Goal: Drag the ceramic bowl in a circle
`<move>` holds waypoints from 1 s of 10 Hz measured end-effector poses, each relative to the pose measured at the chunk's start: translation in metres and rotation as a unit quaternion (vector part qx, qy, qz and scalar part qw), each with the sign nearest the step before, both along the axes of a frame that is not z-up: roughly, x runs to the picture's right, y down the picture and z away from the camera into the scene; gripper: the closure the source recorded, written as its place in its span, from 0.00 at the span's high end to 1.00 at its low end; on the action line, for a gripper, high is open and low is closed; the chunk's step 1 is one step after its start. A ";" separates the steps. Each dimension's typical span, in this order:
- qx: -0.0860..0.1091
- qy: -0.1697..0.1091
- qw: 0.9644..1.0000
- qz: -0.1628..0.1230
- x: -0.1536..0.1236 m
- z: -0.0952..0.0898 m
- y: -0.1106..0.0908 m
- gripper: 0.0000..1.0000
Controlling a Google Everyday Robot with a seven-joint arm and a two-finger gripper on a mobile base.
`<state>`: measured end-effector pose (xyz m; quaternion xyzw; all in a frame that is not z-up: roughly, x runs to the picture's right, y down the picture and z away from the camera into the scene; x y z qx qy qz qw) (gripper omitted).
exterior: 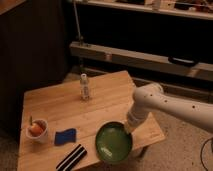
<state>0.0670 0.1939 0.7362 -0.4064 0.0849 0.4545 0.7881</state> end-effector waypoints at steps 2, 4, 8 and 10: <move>-0.011 -0.041 0.999 -0.006 -0.055 0.001 -0.015 0.12; -0.019 -0.066 0.998 -0.010 -0.096 0.011 -0.028 0.12; -0.036 -0.045 0.998 0.031 -0.136 0.063 -0.065 0.12; -0.049 -0.010 0.996 0.072 -0.117 0.095 -0.087 0.12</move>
